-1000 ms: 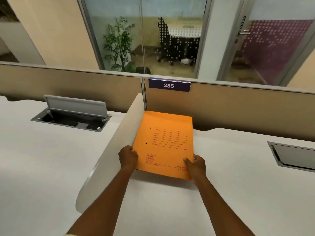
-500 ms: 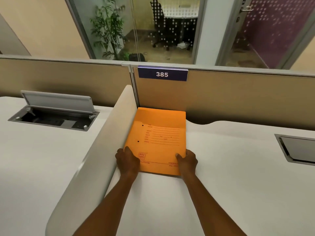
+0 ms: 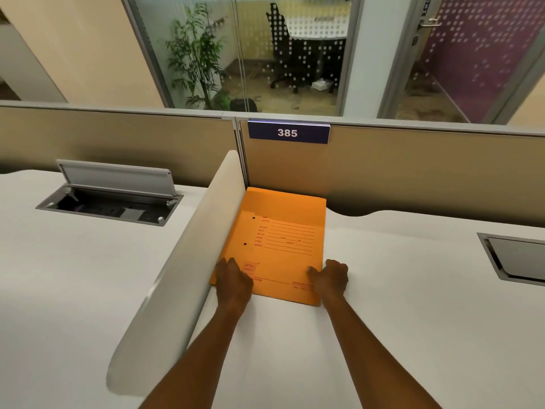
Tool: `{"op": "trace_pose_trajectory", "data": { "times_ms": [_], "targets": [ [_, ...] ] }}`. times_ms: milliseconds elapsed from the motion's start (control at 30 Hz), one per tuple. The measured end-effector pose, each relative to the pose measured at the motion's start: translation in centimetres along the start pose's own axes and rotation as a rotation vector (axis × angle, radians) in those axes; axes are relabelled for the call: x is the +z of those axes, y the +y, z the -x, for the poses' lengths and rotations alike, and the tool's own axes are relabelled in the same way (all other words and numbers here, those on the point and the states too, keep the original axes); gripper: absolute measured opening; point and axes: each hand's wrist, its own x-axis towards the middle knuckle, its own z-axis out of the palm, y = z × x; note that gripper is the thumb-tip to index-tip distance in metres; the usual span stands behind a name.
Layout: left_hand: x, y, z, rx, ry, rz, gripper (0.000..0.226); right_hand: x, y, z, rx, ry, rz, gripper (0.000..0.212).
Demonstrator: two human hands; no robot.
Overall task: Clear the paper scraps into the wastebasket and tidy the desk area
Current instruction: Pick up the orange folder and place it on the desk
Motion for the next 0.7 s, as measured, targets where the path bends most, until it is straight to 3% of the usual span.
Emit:
{"op": "trace_pose_trajectory", "data": {
  "times_ms": [200, 300, 467, 700],
  "targets": [
    [-1.6, -1.0, 2.0, 0.093, -0.005, 0.098, 0.025, -0.5, 1.2, 1.4, -0.057, -0.014, -0.061, 0.054],
    [-2.3, -1.4, 3.7, 0.147, -0.037, 0.137, 0.039, -1.2, 1.8, 3.3, -0.102, 0.006, -0.122, 0.052],
    [-4.0, -0.9, 7.1, 0.334, -0.056, 0.156, 0.043, -4.1, 2.9, 7.2, -0.238, 0.036, -0.103, 0.047],
    [-6.0, -0.6, 13.4, 0.496, -0.051, -0.045, 0.063, -9.0, 5.9, 13.8, -0.36, 0.152, 0.016, 0.044]
  ]
}}
